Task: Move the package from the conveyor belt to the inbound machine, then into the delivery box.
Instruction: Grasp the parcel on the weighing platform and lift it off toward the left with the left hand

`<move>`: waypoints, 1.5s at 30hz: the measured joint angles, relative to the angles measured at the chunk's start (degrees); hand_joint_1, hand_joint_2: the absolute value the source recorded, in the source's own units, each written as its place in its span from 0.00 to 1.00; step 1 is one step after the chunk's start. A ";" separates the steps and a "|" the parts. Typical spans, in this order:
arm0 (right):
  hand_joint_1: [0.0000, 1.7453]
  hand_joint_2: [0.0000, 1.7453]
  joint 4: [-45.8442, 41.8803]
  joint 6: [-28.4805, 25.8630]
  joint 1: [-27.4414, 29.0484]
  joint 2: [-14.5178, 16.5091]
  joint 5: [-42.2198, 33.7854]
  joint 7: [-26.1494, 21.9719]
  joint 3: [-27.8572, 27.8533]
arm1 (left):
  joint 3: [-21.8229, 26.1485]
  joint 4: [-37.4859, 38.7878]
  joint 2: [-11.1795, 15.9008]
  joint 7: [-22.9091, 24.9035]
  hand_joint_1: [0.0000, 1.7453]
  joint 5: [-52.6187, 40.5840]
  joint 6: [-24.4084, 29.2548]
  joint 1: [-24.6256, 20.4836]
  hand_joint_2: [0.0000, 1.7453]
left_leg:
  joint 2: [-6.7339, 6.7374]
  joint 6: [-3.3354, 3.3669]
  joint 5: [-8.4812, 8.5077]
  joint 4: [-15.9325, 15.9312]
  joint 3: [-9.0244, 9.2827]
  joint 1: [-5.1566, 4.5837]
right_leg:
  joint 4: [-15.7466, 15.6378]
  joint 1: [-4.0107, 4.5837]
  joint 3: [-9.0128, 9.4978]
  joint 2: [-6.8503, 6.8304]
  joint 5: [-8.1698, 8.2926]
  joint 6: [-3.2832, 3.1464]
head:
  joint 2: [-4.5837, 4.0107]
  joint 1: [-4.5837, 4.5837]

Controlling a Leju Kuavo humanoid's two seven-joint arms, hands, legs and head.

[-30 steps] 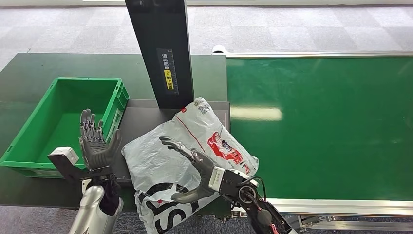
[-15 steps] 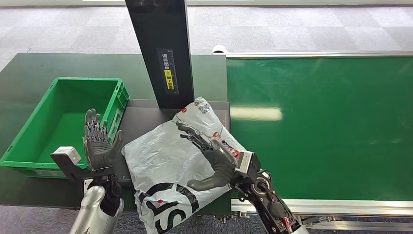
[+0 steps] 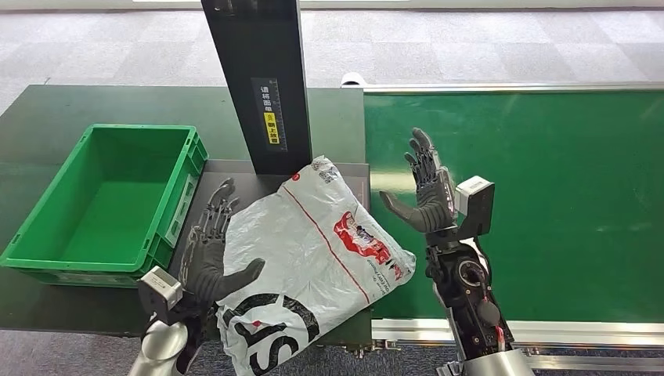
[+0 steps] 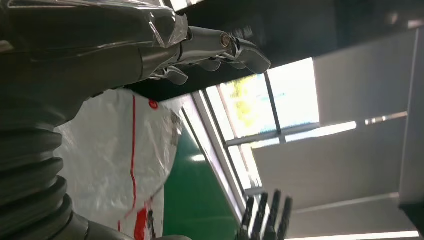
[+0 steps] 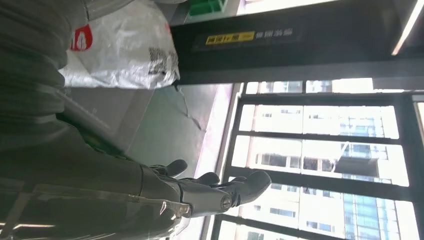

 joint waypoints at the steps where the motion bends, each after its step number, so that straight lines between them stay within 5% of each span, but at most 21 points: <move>1: 0.00 1.00 0.26 -1.42 -0.21 -0.05 0.88 0.22 -0.39 | -1.26 -1.06 0.08 0.61 0.00 -1.08 -0.56 0.26 1.00 | -0.01 0.00 0.00 0.00 0.00 0.00 | 0.00 0.00 0.00 0.00 0.00 0.00 | -0.01 0.00; 6: 0.00 1.00 0.28 -8.42 -0.17 -0.17 4.15 1.92 -2.79 | -6.37 -3.31 0.77 1.95 0.00 -8.13 -0.90 0.73 1.00 | 0.01 0.00 0.00 0.00 0.00 0.01 | 0.00 0.00 -0.01 0.00 0.00 0.00 | 0.01 0.00; 14: 0.00 1.00 0.18 -9.90 0.18 -0.31 5.17 2.62 -4.18 | -9.75 -3.33 1.74 2.71 0.00 -10.90 -1.21 0.64 1.00 | 0.07 0.00 0.00 0.00 0.02 0.00 | 0.00 0.00 -0.01 0.02 0.00 0.00 | -0.01 -0.01; 17: 0.00 1.00 0.14 -10.14 0.31 -0.37 6.69 3.43 -4.54 | -11.65 -1.89 2.34 9.12 0.00 -20.47 -1.91 -0.34 1.00 | 0.06 0.00 0.00 0.00 0.04 0.00 | 0.00 0.00 0.00 0.00 0.00 0.00 | 0.00 -0.01; 21: 0.00 1.00 -0.77 -9.53 1.62 -0.35 10.51 4.31 -5.32 | -14.55 6.55 2.76 22.73 0.00 -42.52 4.07 -3.32 1.00 | 0.07 0.00 0.00 0.00 0.04 0.00 | -0.01 0.00 0.02 0.03 0.01 -0.01 | 0.01 0.00; 28: 0.00 1.00 -2.51 -7.77 4.18 0.21 15.16 5.44 -6.31 | -14.86 17.03 2.67 30.08 0.00 -51.15 6.62 -6.33 1.00 | 0.09 -0.01 -0.01 -0.01 0.05 0.01 | -0.01 0.01 0.02 0.05 0.01 -0.02 | 0.01 -0.01; 34: 0.00 1.00 -4.29 -6.16 6.43 0.50 16.67 5.42 -6.95 | -14.66 19.33 1.84 31.93 0.00 -54.85 6.81 -6.65 1.00 | 0.08 -0.02 -0.04 -0.04 0.25 0.01 | -0.03 0.01 0.28 0.05 -0.01 -0.02 | 0.00 0.00; 35: 0.00 1.00 -4.49 -5.88 6.64 0.52 16.89 5.41 -6.96 | -14.58 19.48 1.75 31.92 0.17 -55.10 6.81 -6.67 1.00 | 0.08 -0.02 -0.04 -0.04 0.26 0.01 | -0.03 0.01 0.30 0.05 0.01 -0.03 | 0.00 0.00; 38: 0.00 1.00 -4.83 -5.33 6.90 0.57 17.38 5.41 -6.96 | -14.42 19.69 1.66 31.07 0.90 -55.39 6.95 -6.62 1.00 | 0.09 -0.02 0.04 -0.04 0.32 0.01 | -0.03 0.01 0.35 0.05 0.09 -0.07 | 0.00 -0.01; 40: 0.00 1.00 -4.95 -5.19 6.91 0.58 17.58 5.41 -6.96 | -14.33 19.69 1.68 29.28 1.00 -54.81 7.37 -6.41 1.00 | 0.08 -0.03 0.11 -0.04 0.35 0.01 | -0.03 0.01 0.35 0.05 0.14 -0.07 | 0.01 -0.01; 45: 0.00 1.00 -5.29 -4.64 6.92 0.58 17.70 5.42 -6.96 | -13.61 18.30 2.02 21.18 1.00 -49.54 9.72 -5.31 1.00 | 0.08 -0.05 0.17 -0.04 0.31 0.01 | -0.02 0.01 0.31 0.04 0.17 -0.08 | 0.00 0.00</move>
